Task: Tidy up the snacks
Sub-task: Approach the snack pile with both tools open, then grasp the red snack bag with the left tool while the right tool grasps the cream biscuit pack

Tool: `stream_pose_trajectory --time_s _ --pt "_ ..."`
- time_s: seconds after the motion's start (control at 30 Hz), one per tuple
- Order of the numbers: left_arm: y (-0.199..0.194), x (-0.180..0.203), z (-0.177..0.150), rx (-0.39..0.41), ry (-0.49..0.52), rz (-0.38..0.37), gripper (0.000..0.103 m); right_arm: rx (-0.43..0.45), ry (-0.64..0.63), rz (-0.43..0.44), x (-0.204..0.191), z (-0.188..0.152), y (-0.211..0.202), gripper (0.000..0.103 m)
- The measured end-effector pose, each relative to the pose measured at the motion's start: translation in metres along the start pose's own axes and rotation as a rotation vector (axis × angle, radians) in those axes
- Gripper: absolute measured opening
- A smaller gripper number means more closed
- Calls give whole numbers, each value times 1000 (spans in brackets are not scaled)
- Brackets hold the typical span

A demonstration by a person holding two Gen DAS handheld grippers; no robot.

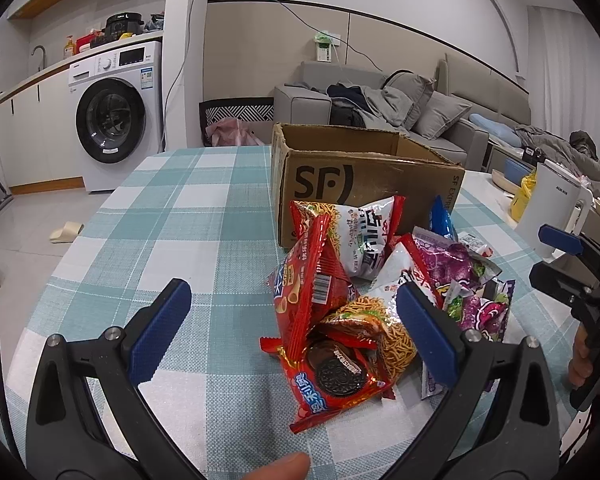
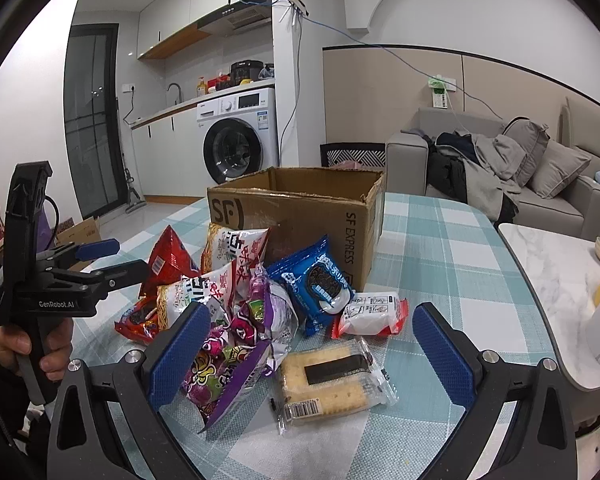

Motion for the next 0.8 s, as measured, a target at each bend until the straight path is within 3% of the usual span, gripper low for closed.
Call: stream_pose_trajectory --time_s 0.5,0.67,0.8 --pt "21 -3 1 -81 2 30 102 -170 0 -1 16 -23 12 103" --pt "32 -5 4 -119 7 30 102 -276 -9 19 23 -39 20 103" --pt "47 -10 3 -168 2 47 90 -335 -18 56 20 -53 30 102"
Point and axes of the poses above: each gripper's, at about its wrist camera, not at the fingertips, and y roughly the way its jaws point, x to its right, z to its top, the point moved 10 cm from there along y, roughly the way its jaws point, and after that the axes turned 15 degrees about -y, right-handed, at the moved point
